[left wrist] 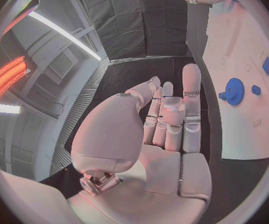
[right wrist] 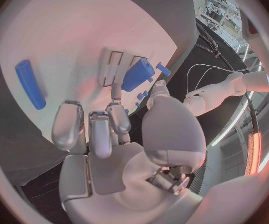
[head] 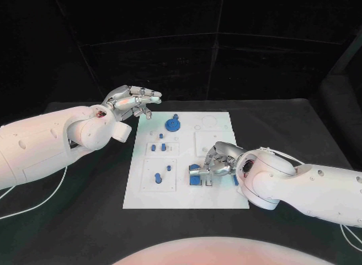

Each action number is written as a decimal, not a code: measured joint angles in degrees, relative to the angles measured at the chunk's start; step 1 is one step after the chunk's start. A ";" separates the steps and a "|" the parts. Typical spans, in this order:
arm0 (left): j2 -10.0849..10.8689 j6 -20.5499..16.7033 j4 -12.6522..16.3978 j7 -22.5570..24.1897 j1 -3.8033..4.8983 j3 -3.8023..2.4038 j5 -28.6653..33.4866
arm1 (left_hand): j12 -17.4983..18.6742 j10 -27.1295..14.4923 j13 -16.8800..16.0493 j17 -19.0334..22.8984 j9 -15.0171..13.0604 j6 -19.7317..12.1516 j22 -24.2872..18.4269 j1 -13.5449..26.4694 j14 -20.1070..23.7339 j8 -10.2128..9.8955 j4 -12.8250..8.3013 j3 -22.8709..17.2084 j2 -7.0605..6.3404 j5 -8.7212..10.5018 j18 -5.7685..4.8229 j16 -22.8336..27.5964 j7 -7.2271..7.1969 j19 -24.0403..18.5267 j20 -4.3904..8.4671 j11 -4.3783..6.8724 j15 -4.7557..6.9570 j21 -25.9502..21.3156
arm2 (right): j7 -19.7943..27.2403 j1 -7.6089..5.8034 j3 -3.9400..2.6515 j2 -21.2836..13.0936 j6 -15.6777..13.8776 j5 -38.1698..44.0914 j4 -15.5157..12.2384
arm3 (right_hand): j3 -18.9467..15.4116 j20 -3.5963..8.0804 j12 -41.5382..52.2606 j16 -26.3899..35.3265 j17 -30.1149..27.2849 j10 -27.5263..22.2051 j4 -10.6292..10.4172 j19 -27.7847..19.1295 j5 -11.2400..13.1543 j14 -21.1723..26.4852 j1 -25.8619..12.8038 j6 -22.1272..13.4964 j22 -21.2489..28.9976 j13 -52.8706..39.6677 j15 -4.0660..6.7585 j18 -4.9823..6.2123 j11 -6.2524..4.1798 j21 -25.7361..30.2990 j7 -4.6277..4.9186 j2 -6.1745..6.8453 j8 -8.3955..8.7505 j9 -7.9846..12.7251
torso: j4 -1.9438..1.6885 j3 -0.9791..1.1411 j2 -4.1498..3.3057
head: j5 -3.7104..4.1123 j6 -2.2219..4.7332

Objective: Assemble the parts on the task board

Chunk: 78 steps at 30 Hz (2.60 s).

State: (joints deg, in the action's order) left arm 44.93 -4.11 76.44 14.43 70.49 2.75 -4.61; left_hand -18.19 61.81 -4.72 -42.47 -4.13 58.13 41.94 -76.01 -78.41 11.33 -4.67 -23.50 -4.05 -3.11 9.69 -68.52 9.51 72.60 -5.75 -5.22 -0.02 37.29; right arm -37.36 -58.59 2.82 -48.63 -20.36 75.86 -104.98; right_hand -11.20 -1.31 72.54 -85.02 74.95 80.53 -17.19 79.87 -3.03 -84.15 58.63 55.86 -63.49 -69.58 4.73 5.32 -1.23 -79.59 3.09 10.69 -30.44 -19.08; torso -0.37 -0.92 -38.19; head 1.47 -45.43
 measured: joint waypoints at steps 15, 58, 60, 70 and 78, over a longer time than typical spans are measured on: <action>-0.04 0.22 -0.03 -0.19 0.00 0.00 0.00 | 0.00 0.00 0.04 0.00 0.00 0.00 0.00 0.00 0.00 0.00 0.00 0.00 0.00 0.00 0.00 0.00 0.00 0.00 0.00 0.00 0.00 0.00 | 0.69 -0.05 -0.06 -0.31 1.21 2.66 -1.48 | 2.79 0.00 0.00 0.00 -0.01 0.00 1.91 0.00 -3.81 0.00 12.72 0.00 -0.85 -0.58 0.00 0.00 0.00 0.22 0.00 -4.05 0.01 -1.49 | 0.06 0.05 0.00 | 0.11 -0.02; 0.33 0.50 -0.16 -0.41 -0.01 0.09 -0.01 | 0.00 0.01 0.07 0.24 0.03 0.00 0.00 0.00 0.00 0.00 0.00 0.00 0.00 0.00 0.00 -0.22 0.00 0.00 0.00 0.00 0.00 0.00 | 3.28 -0.76 -0.04 -15.96 -1.45 -0.11 -5.03 | 0.43 -1.16 -6.75 1.70 -0.03 -3.07 2.40 -0.70 -11.30 0.22 17.14 -2.73 0.21 5.32 -0.85 0.01 1.84 0.89 1.91 -9.42 7.02 1.49 | 0.87 0.04 0.27 | 2.13 0.58; 0.28 0.51 -0.16 -0.41 -0.02 0.24 -0.01 | 0.00 0.01 0.07 0.24 0.03 0.00 0.00 0.00 0.00 0.00 0.00 0.00 0.00 0.00 0.00 -0.22 0.00 0.00 0.00 0.00 0.00 0.00 | 3.27 -0.76 -0.01 -16.25 -0.35 0.50 -4.70 | 0.36 -1.16 -6.76 1.70 -0.03 -3.07 2.47 -0.70 -11.95 0.22 17.84 -2.04 0.21 5.36 -0.85 0.01 1.84 0.89 1.84 -9.35 7.27 1.70 | 1.01 0.07 0.32 | 2.24 0.58; 0.30 0.55 -0.24 -0.41 -0.05 0.56 -0.01 | 0.00 0.01 0.06 0.23 0.02 0.00 0.00 0.00 0.00 0.00 0.00 0.00 0.00 0.00 0.00 -0.22 0.00 0.00 0.00 0.00 0.00 0.00 | 2.78 -0.71 0.02 -14.79 4.62 3.70 -2.92 | -0.11 -1.16 -6.76 1.70 -0.04 -3.07 2.62 -0.70 -12.44 0.22 17.83 -0.91 0.03 5.45 -0.85 0.01 1.84 0.89 1.73 -9.35 7.82 1.99 | 1.11 0.14 0.38 | 2.50 0.57; 0.30 0.62 -0.27 -0.41 -0.10 0.63 -0.01 | 0.00 0.01 0.06 0.23 0.02 0.00 0.00 0.00 0.00 0.00 0.00 0.00 0.00 0.00 0.00 -0.21 0.00 0.00 0.00 0.00 0.00 0.00 | 2.28 -0.65 0.04 -13.29 7.47 5.22 -2.32 | -0.71 -1.16 -6.97 1.70 -0.04 -3.06 2.34 -0.70 -12.44 0.22 17.83 0.03 0.03 5.51 -0.85 0.01 1.84 0.89 1.44 -9.35 7.82 2.12 | 1.09 0.11 0.37 | 2.38 0.50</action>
State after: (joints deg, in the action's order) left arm 45.22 -3.49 76.17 14.02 70.40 3.39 -4.62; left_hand -18.19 61.82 -4.66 -42.24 -4.11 58.14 41.94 -76.01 -78.41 11.33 -4.67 -23.50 -4.05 -3.10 9.69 -68.74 9.51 72.61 -5.75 -5.22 -0.02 37.29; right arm -35.08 -59.24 2.86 -61.92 -12.89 81.08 -107.30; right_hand -11.91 -2.47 65.57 -83.32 74.91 77.47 -14.85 79.16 -15.47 -83.94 76.46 55.90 -63.46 -64.07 3.88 5.33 0.61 -78.71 4.53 1.34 -22.62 -16.96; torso 0.71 -0.81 -37.82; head 3.85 -44.93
